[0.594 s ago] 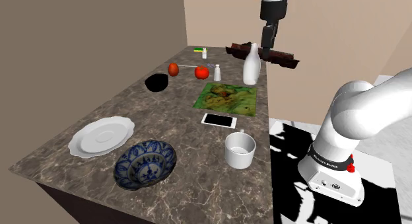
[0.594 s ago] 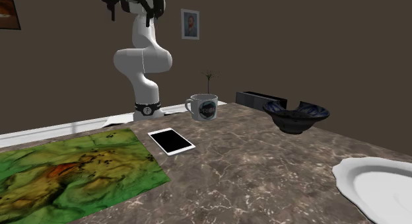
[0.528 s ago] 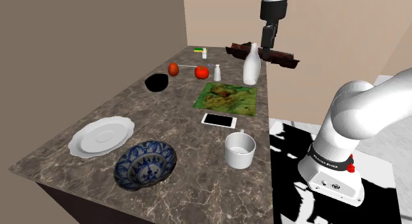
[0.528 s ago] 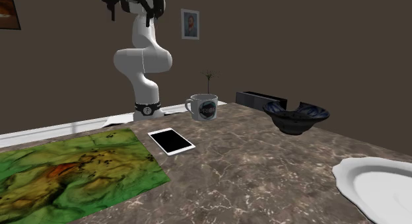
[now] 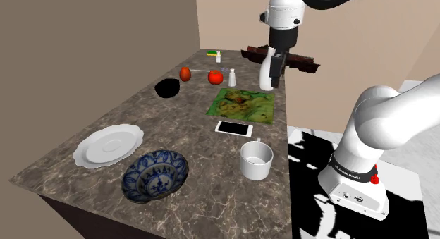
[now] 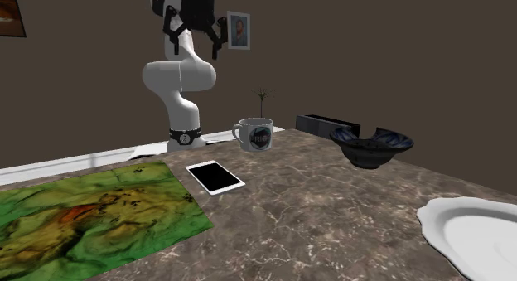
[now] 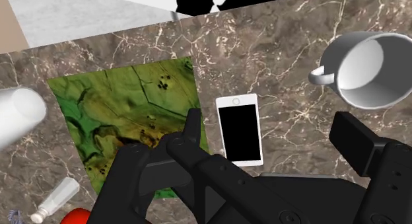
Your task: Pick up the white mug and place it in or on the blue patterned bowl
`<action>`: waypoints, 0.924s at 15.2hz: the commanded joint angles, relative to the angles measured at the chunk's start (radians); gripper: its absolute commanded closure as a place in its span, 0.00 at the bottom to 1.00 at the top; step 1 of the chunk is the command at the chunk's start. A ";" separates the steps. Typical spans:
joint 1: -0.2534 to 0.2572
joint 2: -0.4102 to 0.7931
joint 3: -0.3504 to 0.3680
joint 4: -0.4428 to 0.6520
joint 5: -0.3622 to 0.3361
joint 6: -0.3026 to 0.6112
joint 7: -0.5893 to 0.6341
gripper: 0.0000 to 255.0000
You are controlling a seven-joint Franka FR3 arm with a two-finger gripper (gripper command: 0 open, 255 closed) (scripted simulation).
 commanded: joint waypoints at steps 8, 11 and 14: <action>0.087 0.034 0.178 -0.146 0.161 0.189 0.175 0.00; 0.113 0.078 0.245 -0.172 0.211 0.265 0.232 0.00; 0.134 0.138 0.315 -0.185 0.256 0.347 0.291 0.00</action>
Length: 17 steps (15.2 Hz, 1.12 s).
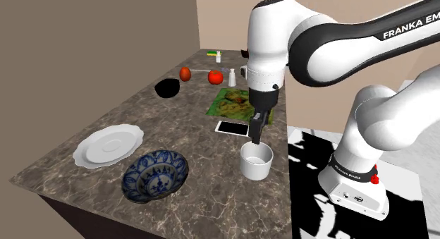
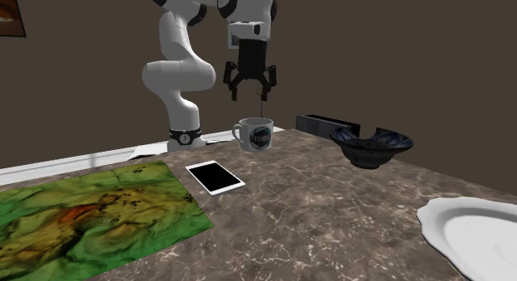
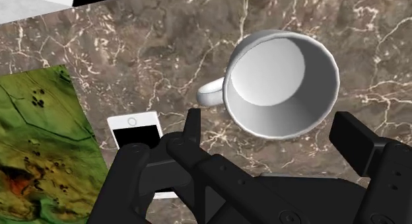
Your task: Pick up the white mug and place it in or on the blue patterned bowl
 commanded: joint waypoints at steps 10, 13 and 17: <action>0.017 0.207 0.192 -0.033 0.077 0.265 0.143 0.00; 0.011 0.239 0.210 -0.055 0.078 0.318 0.147 0.00; 0.009 0.246 0.213 -0.059 0.078 0.328 0.148 0.00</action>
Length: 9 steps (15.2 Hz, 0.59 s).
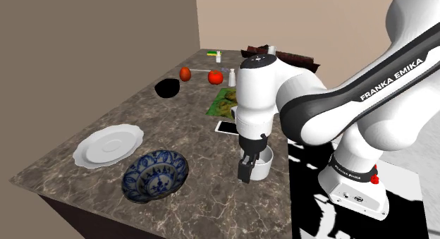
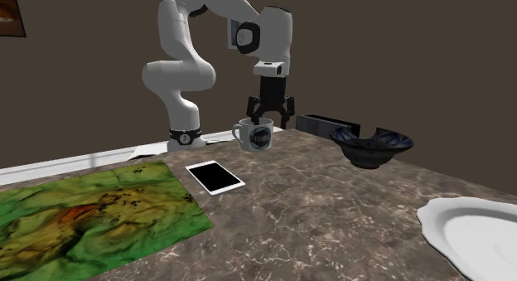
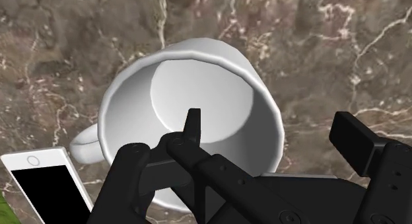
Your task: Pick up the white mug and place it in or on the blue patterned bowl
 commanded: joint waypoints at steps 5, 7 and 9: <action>0.000 0.002 0.001 0.000 0.000 0.002 0.001 1.00; 0.000 0.002 0.001 0.000 0.000 0.002 0.001 1.00; 0.000 0.002 0.001 0.000 0.000 0.002 0.001 1.00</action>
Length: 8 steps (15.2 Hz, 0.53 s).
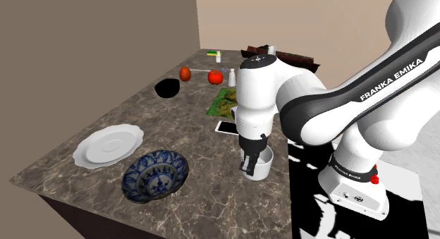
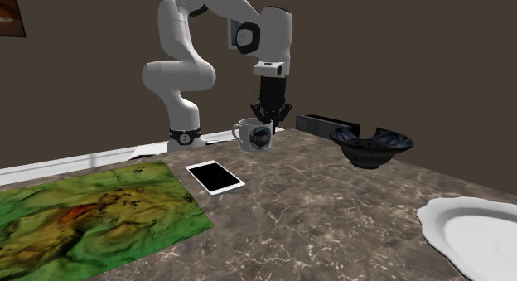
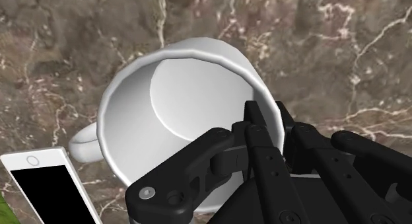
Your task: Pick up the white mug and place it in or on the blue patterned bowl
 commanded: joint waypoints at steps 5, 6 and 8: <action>0.000 0.000 0.000 0.000 0.000 0.000 0.000 1.00; 0.003 -0.012 -0.007 0.006 0.001 -0.018 -0.002 1.00; 0.007 -0.035 -0.019 0.019 0.000 -0.053 -0.006 1.00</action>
